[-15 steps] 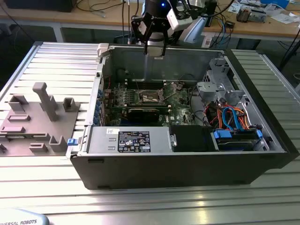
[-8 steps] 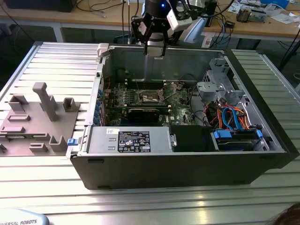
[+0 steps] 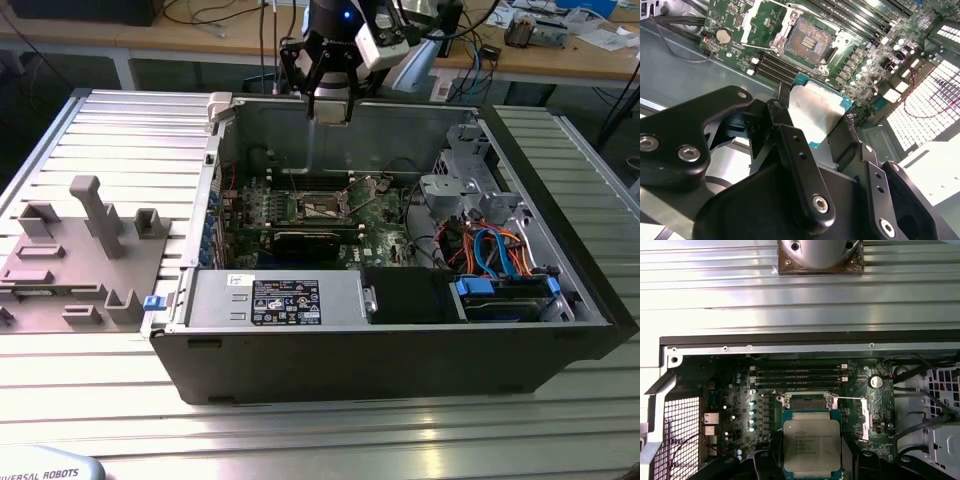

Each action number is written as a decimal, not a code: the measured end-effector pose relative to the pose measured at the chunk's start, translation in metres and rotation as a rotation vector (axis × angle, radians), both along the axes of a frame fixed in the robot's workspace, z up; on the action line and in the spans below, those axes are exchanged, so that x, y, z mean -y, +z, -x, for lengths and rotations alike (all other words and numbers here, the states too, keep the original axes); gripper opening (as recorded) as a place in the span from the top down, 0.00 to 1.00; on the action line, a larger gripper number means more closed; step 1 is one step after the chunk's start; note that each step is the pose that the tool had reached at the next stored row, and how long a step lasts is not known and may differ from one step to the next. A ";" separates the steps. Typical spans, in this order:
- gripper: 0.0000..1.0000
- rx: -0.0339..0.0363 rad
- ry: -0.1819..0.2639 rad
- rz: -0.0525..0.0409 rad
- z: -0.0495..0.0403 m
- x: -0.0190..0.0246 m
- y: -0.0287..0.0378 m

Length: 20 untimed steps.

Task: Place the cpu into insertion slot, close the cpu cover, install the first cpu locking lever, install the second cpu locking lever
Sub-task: 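Place the cpu into insertion slot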

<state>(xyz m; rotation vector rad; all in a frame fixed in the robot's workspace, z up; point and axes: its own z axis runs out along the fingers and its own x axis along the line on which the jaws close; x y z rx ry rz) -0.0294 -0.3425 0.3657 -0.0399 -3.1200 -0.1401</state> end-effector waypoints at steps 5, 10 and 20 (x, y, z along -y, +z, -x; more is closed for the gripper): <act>0.45 0.0000 0.000 0.0001 0.0000 0.0000 -0.0026; 0.45 0.0000 0.000 0.0001 0.0000 0.0000 -0.0050; 0.45 0.0000 0.000 0.0000 0.0000 0.0000 -0.0132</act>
